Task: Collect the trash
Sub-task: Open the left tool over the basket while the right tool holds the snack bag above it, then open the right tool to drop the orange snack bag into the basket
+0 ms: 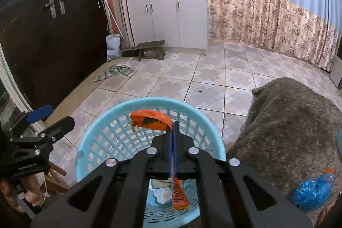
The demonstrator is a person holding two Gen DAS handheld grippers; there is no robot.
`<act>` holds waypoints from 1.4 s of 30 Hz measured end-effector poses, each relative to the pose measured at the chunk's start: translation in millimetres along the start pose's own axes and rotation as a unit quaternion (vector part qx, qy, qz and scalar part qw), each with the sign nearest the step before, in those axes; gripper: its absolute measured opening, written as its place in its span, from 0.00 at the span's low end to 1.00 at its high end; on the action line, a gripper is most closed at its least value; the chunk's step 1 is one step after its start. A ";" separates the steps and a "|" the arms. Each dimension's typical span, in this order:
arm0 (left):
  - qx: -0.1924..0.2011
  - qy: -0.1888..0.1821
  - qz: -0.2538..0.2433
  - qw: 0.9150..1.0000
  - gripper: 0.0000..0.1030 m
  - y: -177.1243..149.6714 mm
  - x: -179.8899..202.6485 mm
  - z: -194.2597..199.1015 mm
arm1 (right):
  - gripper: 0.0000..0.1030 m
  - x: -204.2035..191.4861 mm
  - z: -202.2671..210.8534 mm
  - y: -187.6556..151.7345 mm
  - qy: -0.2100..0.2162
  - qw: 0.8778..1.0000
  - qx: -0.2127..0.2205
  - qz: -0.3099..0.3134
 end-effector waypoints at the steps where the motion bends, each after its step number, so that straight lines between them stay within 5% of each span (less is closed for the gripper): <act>1: -0.001 0.002 0.000 1.000 0.89 -0.7 0.3 -0.7 | 0.02 0.3 -2.3 -0.8 0.000 1.000 -0.003 0.000; 8: -0.004 0.010 0.006 1.000 0.89 -0.2 -1.3 -2.0 | 0.04 10.9 -3.7 -5.3 -0.001 1.000 -0.016 -0.012; 11: -0.003 0.012 0.006 1.000 0.89 0.5 0.3 -0.4 | 0.38 14.5 -0.3 -3.0 0.004 1.000 -0.010 -0.016; 25: -0.001 0.011 0.005 1.000 0.90 -1.5 6.0 5.0 | 0.78 20.1 28.3 2.9 -0.030 0.999 0.021 0.000; 34: 0.004 -0.004 -0.004 1.000 0.95 -6.9 50.6 32.4 | 0.85 78.0 104.1 -22.6 -0.085 0.995 0.048 -0.029; 42: 0.010 -0.060 -0.021 0.998 0.95 -21.5 119.5 65.3 | 0.86 147.0 182.2 -61.1 -0.157 0.984 0.051 -0.061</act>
Point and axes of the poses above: each gripper's, at about its wrist camera, not at the fingertips, and z roughly against the way its jaws point, x to its right, y to its top, the point moved 4 cm from there along -z, roughly the way its jaws point, and after that the axes turned 9 degrees about y, right-handed, at the moved point
